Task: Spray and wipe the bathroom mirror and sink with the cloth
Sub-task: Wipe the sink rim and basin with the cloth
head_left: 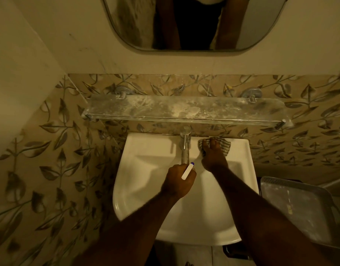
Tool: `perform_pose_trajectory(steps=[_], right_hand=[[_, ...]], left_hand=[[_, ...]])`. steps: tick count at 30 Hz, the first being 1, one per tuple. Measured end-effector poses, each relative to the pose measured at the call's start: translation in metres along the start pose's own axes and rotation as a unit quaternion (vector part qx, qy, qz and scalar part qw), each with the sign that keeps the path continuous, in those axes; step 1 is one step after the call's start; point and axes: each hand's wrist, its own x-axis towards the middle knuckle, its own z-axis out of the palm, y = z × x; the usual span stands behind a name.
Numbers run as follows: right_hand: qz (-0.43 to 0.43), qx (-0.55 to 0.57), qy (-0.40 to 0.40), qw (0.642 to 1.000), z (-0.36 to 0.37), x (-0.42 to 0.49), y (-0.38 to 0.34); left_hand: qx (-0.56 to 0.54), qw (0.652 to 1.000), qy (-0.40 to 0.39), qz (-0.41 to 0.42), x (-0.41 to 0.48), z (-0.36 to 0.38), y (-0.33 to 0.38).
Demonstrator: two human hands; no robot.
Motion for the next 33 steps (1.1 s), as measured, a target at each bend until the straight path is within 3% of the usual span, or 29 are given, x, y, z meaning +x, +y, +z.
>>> perform_pose_trajectory(steps=[5,12,14,18,23,26,29,33], right_hand=[[-0.046,-0.011,-0.033,0.998,0.002,0.002,-0.030],[-0.040,-0.063,-0.047,0.996,-0.002,-0.006,-0.031],[-0.024,-0.044,-0.015,0.999,0.001,-0.008,-0.031],[-0.069,-0.028,0.072,0.995,-0.007,-0.011,-0.032],[-0.037,-0.039,-0.019,0.998,-0.030,-0.017,-0.032],[0.023,0.084,-0.062,0.994,-0.038,-0.020,-0.026],[0.099,0.323,-0.049,0.940,-0.035,-0.029,-0.014],[0.164,0.646,-0.054,0.743,-0.034,-0.065,-0.003]], left_hand=[[-0.019,1.000,-0.007,-0.019,-0.005,-0.011,-0.003],[-0.022,0.999,0.000,-0.035,-0.012,-0.020,-0.007],[-0.014,0.999,0.004,-0.032,-0.012,-0.018,-0.006],[-0.013,0.999,0.016,-0.048,-0.016,-0.017,-0.006],[-0.024,0.997,0.029,-0.064,-0.018,-0.027,-0.004],[-0.024,0.996,0.035,-0.079,-0.019,-0.035,-0.005],[-0.027,0.996,0.049,-0.071,-0.024,-0.038,-0.007],[-0.023,0.996,0.062,-0.056,-0.028,-0.040,-0.001]])
